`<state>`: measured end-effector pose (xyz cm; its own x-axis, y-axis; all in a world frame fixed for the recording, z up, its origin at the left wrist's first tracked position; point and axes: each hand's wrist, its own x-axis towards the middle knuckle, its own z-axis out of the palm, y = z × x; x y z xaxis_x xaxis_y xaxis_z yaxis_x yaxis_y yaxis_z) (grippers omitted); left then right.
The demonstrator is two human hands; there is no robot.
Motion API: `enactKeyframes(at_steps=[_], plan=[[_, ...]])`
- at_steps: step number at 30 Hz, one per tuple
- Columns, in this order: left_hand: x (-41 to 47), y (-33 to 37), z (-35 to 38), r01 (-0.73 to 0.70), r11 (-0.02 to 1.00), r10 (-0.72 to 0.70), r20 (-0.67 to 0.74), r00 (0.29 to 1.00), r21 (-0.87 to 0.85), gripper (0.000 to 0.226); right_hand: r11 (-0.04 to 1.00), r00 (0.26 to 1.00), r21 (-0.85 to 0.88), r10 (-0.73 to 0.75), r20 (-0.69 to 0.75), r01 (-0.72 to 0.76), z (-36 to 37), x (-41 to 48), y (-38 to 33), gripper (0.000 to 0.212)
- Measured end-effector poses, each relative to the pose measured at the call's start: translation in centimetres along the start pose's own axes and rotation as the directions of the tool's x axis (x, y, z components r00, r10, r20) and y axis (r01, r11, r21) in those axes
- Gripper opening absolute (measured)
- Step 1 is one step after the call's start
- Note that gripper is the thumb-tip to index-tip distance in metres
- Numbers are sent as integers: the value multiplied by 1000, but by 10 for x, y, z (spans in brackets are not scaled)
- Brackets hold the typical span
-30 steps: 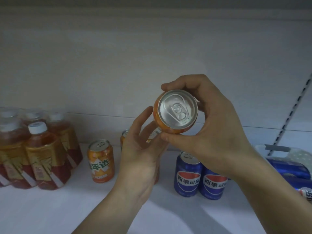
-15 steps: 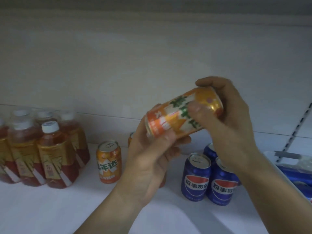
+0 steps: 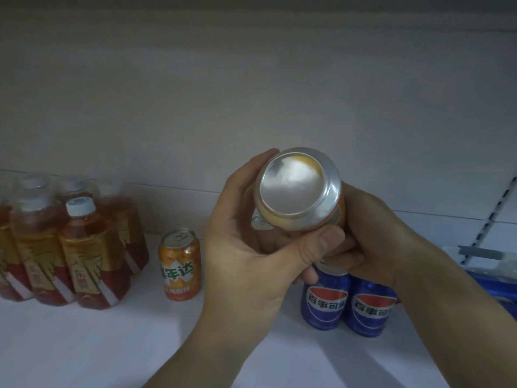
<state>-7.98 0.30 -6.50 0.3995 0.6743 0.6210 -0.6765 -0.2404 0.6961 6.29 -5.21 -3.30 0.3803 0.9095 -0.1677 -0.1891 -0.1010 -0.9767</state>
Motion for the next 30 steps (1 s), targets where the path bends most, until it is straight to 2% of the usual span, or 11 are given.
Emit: enactKeyframes(at_steps=[3,5,7,9,12,15,17,21,25,27,30], plan=[[2,-4,-6,-25,1000,25,-2,1000,9,80,999,999,45,5,47,-7,-1,3,1,51],[3,-9,-12,-38,998,40,-31,999,48,75,989,997,136,-58,-58,65,3,3,-3,42],[3,-13,-17,3,994,4,-62,998,108,73,967,960,137,-185,-211,217,5,1,-8,37],[2,-16,-20,88,986,-76,-83,994,142,77,932,886,-30,-354,-299,361,5,-2,-11,36],[0,-17,-25,151,960,-143,-52,988,234,74,836,778,-275,-544,-313,474,11,-10,-15,50],[-4,-17,-29,132,914,-131,-27,991,383,67,744,711,-397,-653,-260,538,17,-19,-18,48],[-6,-18,-32,122,900,-110,-54,993,418,70,689,702,-454,-690,-175,564,21,-23,-21,47],[-4,-16,-45,159,891,-115,-127,985,425,66,528,757,-677,-650,65,512,31,-18,-45,46],[-2,-9,-65,172,868,-87,-198,976,465,69,305,853,-831,-405,329,465,50,-6,-91,58],[-1,-5,-75,175,866,-72,-229,971,468,71,224,848,-837,-325,419,499,67,4,-105,57],[3,-2,-92,183,865,-57,-271,961,468,72,177,832,-823,-264,488,539,91,24,-114,48]])
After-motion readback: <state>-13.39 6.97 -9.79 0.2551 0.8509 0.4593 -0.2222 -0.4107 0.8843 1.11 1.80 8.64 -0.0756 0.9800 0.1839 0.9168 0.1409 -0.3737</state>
